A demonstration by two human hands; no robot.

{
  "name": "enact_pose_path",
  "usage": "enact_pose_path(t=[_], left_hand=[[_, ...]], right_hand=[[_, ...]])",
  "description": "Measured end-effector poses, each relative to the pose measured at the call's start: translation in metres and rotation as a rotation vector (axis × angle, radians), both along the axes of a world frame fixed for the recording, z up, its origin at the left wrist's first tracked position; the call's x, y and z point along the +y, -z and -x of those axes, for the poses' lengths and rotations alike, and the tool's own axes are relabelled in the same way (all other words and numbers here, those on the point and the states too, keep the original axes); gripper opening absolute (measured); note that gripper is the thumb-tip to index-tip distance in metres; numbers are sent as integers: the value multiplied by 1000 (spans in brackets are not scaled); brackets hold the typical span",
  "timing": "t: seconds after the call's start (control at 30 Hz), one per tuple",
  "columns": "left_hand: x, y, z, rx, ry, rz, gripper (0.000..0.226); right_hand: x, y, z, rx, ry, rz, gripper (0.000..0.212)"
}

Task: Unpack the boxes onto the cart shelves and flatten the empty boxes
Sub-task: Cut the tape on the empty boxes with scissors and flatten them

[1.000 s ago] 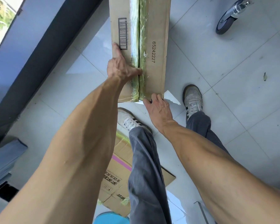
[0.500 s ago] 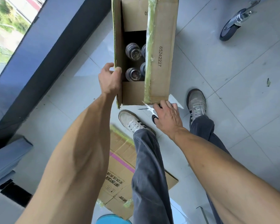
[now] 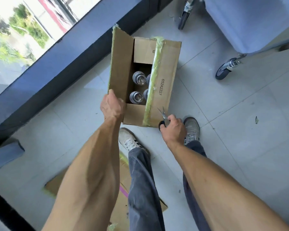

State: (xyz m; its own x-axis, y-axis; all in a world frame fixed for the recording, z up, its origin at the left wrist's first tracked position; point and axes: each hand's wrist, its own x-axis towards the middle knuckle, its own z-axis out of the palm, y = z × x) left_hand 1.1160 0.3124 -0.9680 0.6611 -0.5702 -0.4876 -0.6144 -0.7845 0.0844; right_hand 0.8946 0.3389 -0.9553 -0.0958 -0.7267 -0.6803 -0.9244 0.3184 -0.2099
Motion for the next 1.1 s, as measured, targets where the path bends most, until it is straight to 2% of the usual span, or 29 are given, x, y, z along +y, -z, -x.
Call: enact_pose_path(t=[0.13, 0.3, 0.37, 0.43, 0.57, 0.87, 0.97, 1.1], left_hand=[[-2, 3, 42, 71, -21, 15, 13], [1, 30, 103, 433, -181, -136, 47], [4, 36, 127, 379, -171, -107, 41], [7, 31, 145, 285, -121, -80, 18], [8, 15, 149, 217, -71, -69, 13], [56, -10, 124, 87, 71, -161, 26], [90, -9, 111, 34, 127, -255, 34], [128, -8, 95, -74, 114, -431, 30]], right_hand=[[-45, -1, 29, 48, -112, -56, 29], [-79, 1, 68, 80, -270, 19, 27], [-83, 2, 84, 113, -264, 68, 28], [-82, 2, 94, 145, -258, 93, 30], [-72, -2, 98, 142, -272, 147, 31], [-69, -24, 78, 118, -268, 164, 31], [-67, -31, 77, 158, -277, 168, 32], [-65, -25, 82, 150, -261, 144, 35]])
